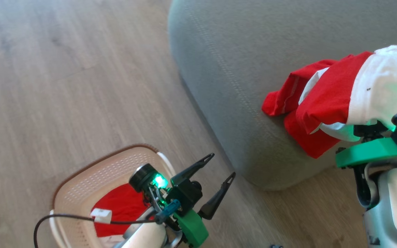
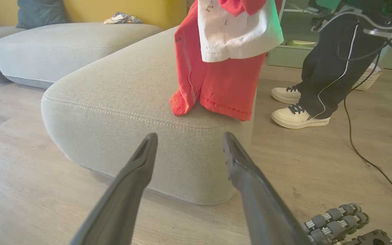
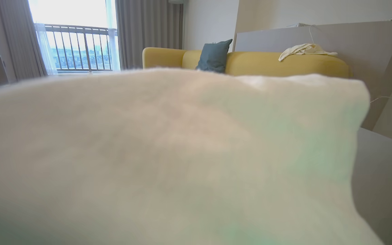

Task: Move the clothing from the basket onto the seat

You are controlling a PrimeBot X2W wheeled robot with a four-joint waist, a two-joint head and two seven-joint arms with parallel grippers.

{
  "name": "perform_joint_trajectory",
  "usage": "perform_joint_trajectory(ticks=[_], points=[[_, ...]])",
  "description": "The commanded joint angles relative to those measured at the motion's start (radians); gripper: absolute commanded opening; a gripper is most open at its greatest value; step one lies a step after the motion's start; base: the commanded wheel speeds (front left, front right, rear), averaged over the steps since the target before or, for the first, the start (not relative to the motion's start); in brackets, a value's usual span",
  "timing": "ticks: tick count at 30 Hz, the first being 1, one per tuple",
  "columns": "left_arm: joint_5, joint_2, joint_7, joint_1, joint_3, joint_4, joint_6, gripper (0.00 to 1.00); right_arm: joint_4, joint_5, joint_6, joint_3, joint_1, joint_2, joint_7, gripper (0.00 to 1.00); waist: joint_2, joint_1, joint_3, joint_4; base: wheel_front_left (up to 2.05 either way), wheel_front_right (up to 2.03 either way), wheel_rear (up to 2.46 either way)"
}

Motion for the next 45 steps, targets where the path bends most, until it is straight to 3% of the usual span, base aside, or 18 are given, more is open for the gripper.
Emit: perform_joint_trajectory(ticks=[1, 10, 18, 22, 33, 45], points=[[0.007, -0.007, -0.005, -0.041, 0.019, -0.035, 0.0, 1.0, -0.04, -0.008, 0.0, 0.011, -0.031, -0.005, -0.009, 0.0, 0.0, 0.0, 0.013, -0.036, 0.0, 0.0, 0.0], [0.013, -0.004, -0.005, -0.048, 0.015, -0.036, 0.0, 1.0, -0.05, -0.004, 0.0, -0.015, -0.025, 0.005, -0.009, 0.0, 0.0, 0.0, 0.032, -0.079, 0.0, 0.0, 0.0], [0.02, -0.001, -0.005, -0.067, 0.019, -0.045, 0.004, 1.0, -0.066, -0.006, 0.0, -0.046, -0.049, -0.009, -0.009, 0.0, 0.0, 0.0, 0.06, -0.07, 0.0, 0.0, 0.0], [0.023, 0.003, -0.005, -0.091, 0.032, -0.081, 0.013, 1.0, -0.103, 0.007, 0.0, -0.125, -0.115, -0.035, -0.009, 0.0, 0.0, 0.0, 0.104, -0.049, 0.0, 0.0, 0.0], [0.055, 0.046, -0.005, -0.189, 0.004, -0.137, 0.013, 1.0, -0.124, 0.036, 0.0, -0.261, -0.383, -0.199, -0.009, 0.0, 0.0, 0.0, 0.266, 0.042, 0.0, 0.0, 0.0], [0.063, 0.079, -0.005, -0.294, -0.054, -0.148, 0.017, 1.0, 0.168, 0.13, 0.0, -0.277, -0.659, -0.347, -0.009, 0.0, 0.0, 0.0, 0.434, 0.138, 0.0, 0.0, 0.0]])
